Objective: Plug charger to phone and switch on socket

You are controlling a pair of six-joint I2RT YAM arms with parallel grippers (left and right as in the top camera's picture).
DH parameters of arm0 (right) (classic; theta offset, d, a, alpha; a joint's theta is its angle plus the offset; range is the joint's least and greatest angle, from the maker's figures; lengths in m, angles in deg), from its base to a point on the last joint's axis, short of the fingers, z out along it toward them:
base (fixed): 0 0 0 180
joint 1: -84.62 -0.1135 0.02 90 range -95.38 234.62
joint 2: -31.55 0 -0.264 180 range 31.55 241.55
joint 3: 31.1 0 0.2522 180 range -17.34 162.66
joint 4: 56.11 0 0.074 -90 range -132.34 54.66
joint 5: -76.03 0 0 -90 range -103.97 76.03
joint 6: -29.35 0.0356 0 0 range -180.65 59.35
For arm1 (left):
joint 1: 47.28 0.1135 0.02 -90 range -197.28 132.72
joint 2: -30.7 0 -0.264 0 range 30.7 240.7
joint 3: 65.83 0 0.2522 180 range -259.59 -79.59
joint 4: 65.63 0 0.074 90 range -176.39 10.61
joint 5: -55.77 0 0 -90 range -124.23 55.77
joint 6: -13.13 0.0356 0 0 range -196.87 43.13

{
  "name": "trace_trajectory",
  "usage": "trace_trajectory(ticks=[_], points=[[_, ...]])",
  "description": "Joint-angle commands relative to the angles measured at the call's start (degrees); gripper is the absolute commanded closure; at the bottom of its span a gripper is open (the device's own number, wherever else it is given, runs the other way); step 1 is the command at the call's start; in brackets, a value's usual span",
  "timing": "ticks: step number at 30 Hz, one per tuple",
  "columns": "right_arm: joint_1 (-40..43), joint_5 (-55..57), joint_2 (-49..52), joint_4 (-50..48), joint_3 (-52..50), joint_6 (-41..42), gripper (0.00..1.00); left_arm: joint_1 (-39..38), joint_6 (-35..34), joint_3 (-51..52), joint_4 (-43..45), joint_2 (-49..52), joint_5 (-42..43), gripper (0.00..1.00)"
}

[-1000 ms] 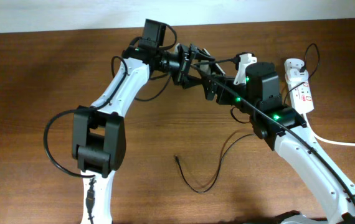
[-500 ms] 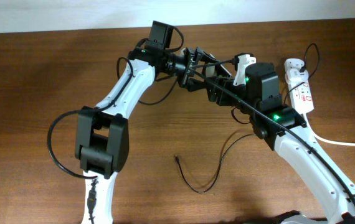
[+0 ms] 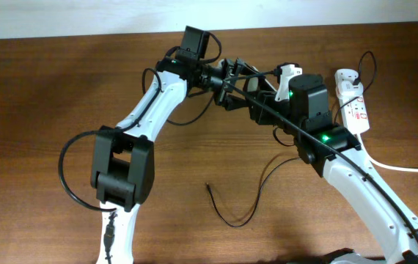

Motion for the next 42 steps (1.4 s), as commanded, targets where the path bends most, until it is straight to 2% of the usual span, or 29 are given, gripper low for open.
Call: trace_trajectory(ticks=[1,7,9,14,15,16,17,18,22,25,29,32,37,40,42], points=[[-0.42,0.55,0.26,0.22,1.11,-0.13,0.57,-0.22,-0.52,-1.46,0.22,0.13,2.38,1.0],[-0.42,0.55,0.28,0.24,1.11,-0.13,0.73,-0.22,-0.52,-1.46,0.22,0.13,2.38,1.0],[-0.42,0.55,0.31,0.24,1.11,-0.11,0.75,-0.2,-0.52,-1.46,0.22,0.13,2.38,1.0],[-0.35,0.55,0.31,0.33,1.11,-0.11,0.9,-0.15,-0.5,-1.46,0.22,0.13,2.36,1.0],[-0.35,0.55,0.31,0.42,1.11,-0.09,0.92,-0.15,-0.5,-1.46,0.22,0.13,2.36,0.94],[-0.35,0.7,0.31,0.66,1.14,-0.09,0.96,-0.15,-0.5,-1.46,0.22,0.13,2.36,0.63],[-0.35,0.74,0.31,0.66,1.11,-0.09,0.96,-0.15,-0.5,-1.46,0.22,0.13,2.36,0.18],[-0.35,0.76,0.31,0.66,1.11,-0.11,0.96,-0.15,-0.5,-1.46,0.22,0.13,2.36,0.01],[-0.31,3.65,0.31,1.53,1.14,-0.09,0.96,0.37,-0.28,-1.46,0.22,0.13,2.16,0.01],[-0.26,9.51,0.31,2.14,1.14,-0.11,0.96,1.99,3.41,-1.46,-0.26,0.13,2.6,0.01],[0.59,14.34,0.31,2.14,1.14,0.46,0.96,5.29,9.77,-1.46,-0.24,0.13,7.26,0.01],[2.69,11.87,0.31,2.36,1.14,8.83,0.96,7.5,15.32,-1.46,-0.2,0.13,9.07,0.01],[3.19,4.24,0.31,1.99,1.14,31.36,0.96,9.16,16.09,-1.46,-0.2,0.13,10.12,0.01],[3.13,-0.2,0.31,-1.29,1.14,32.11,0.96,9.9,16.09,-1.46,-0.15,0.13,10.05,0.0],[3.13,-1.95,0.31,-5.51,1.14,32.09,0.96,10.91,16.06,-1.46,-0.15,0.13,10.01,0.04]])
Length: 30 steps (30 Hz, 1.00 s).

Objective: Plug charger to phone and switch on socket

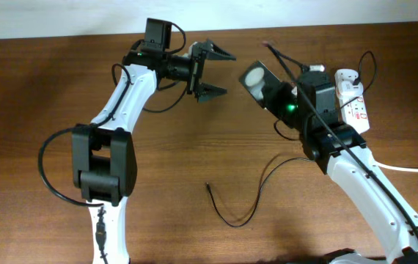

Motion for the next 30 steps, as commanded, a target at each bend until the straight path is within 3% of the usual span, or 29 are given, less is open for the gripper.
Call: trace_trajectory(ticks=[1,4,7,10,12,14,16,22,30], points=[[0.11,-2.91,-0.13,-4.04,1.16,1.03,0.96,1.81,1.03,-1.33,0.15,0.13,0.79,0.05],[0.11,-2.91,-0.13,-7.43,1.16,2.91,0.96,2.05,-3.78,-1.33,1.4,0.13,-0.26,0.06],[0.11,-1.88,-0.13,-7.76,1.16,14.86,0.96,2.1,-3.96,-1.33,11.19,0.13,-2.03,0.06],[0.11,-2.12,-0.13,-7.76,1.16,26.64,0.96,2.03,-3.93,-1.33,18.08,0.13,-3.56,0.2],[0.11,-2.58,-0.13,-7.93,1.16,33.24,0.96,2.03,-3.93,-1.33,18.45,0.13,-6.99,0.23],[0.07,-2.73,-0.13,-10.6,1.16,34.05,0.96,2.03,-3.93,-1.33,18.56,0.13,-9.94,0.21],[0.07,-2.73,-0.13,-13.99,1.16,34.05,0.96,1.68,-3.93,-1.33,18.58,0.13,-11.37,0.01],[0.07,-5.79,-0.13,-15.43,1.16,38.56,0.96,-0.85,-7.04,-1.33,20.87,0.13,-13.25,0.01],[0.0,-6.78,-0.13,-16.98,1.16,40.89,0.96,-1.99,-26.08,-1.33,22.64,0.13,-16.65,0.01]])
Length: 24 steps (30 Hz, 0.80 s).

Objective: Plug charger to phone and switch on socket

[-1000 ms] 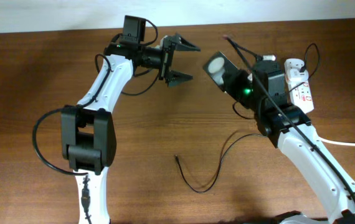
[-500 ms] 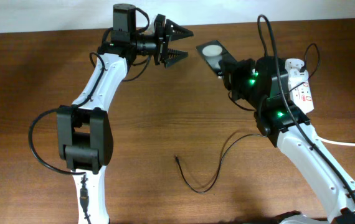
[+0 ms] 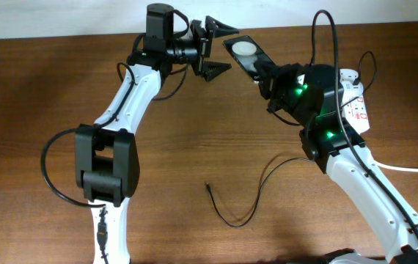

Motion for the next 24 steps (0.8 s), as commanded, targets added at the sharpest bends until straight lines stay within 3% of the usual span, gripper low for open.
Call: trace_trajectory(ticks=[1,10,16,24], points=[[0.0,-0.72,-0.55,-1.05,1.16,0.26,0.96,-0.85,-6.19,-0.76,0.2,0.13,-1.95,0.01],[0.0,-2.16,-0.55,-1.05,1.16,0.48,0.96,-3.54,-6.43,-0.76,0.2,0.13,-4.92,0.01],[0.02,-0.26,-0.55,-1.03,1.16,0.48,0.96,-3.56,-11.82,-0.76,6.14,0.13,-4.85,0.01],[0.02,-0.07,-0.52,-1.03,1.16,0.48,0.96,-4.0,-12.13,-0.76,6.16,0.13,-4.9,0.01]])
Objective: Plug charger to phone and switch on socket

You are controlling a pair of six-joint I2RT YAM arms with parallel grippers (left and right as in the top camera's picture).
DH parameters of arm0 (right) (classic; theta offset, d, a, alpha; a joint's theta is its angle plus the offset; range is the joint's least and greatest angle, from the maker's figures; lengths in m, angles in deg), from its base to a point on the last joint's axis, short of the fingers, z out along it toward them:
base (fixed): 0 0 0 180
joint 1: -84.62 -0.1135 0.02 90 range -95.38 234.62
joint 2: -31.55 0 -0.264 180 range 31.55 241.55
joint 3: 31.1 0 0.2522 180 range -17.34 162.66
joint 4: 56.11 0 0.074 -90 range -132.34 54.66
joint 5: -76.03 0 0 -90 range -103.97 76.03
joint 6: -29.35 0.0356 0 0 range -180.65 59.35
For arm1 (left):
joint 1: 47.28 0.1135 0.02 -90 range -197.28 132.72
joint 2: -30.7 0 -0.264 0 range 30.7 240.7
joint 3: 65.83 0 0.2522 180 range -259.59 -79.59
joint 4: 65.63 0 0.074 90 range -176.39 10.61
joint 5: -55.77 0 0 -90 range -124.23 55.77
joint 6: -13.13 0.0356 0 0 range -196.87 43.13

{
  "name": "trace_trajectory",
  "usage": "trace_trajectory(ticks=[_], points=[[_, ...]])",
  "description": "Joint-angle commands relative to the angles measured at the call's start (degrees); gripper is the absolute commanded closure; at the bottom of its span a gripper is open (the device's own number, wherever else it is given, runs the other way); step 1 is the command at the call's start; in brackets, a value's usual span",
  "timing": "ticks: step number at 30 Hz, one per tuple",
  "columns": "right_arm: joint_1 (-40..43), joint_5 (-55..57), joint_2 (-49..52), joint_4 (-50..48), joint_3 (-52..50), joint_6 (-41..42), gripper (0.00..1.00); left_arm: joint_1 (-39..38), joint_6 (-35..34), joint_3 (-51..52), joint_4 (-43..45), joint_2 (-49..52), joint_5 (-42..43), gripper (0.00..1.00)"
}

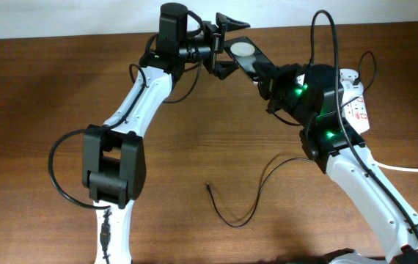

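Observation:
A black phone (251, 60) with a white round patch on it is held up at the back of the table, with my right gripper (263, 75) shut on its lower right end. My left gripper (237, 45) is open, one finger on each side of the phone's upper left end; I cannot tell whether they touch it. The black charger cable (240, 218) lies looped on the table, its free plug end (207, 186) near the middle. A white power strip (356, 108) with a plug in it lies at the right.
The wooden table's back edge (62, 38) runs just behind the grippers. My right arm (356, 176) crosses above part of the cable, and thin black wrist leads arch over both arms. A white mains lead (414, 170) runs off to the right.
My left gripper has moved right, from just left of the phone to straddling its upper left end, still open. The right gripper and the phone have barely moved.
First both grippers were crowded together at the back centre. Then the left gripper was open and off to the left, while the right held the phone. The phone was later further back and left, near the left gripper, whose open fingers now flank it.

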Motion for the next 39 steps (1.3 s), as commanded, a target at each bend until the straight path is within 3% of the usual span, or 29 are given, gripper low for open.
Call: trace_trajectory(ticks=[1,12,20,25,27,29,32,36,39], points=[[0.02,0.87,-0.52,-1.03,1.16,0.28,0.96,-0.48,-0.72,-0.74,0.26,0.13,-0.17,0.01],[0.0,0.87,0.83,-0.79,1.14,0.22,0.96,-1.01,-2.49,-0.74,0.26,0.13,0.02,0.04],[0.0,0.24,3.13,-1.05,1.14,0.0,0.96,-1.53,-3.3,-0.74,0.24,0.13,-0.2,0.0],[0.0,0.22,3.13,-1.05,1.14,0.0,0.96,-1.55,-3.28,-0.74,0.24,0.13,-0.17,0.36],[0.0,0.22,3.13,-1.05,1.14,0.02,0.96,-1.53,-3.26,-0.74,0.26,0.13,-0.2,0.38],[0.0,0.07,3.1,-1.16,1.16,0.04,0.96,-1.53,-3.23,-0.74,0.24,0.13,-0.2,0.28],[0.02,-1.09,3.1,-2.91,1.16,0.02,0.96,-1.53,-3.19,-0.74,0.24,0.13,-0.42,0.28],[0.02,-1.29,3.1,-2.71,1.16,0.0,0.96,-1.53,-3.17,-0.74,0.24,0.13,-0.85,0.38],[0.02,-1.29,3.1,-2.69,1.14,0.0,0.96,-1.53,-3.02,-0.74,0.24,0.13,-1.22,0.67]])
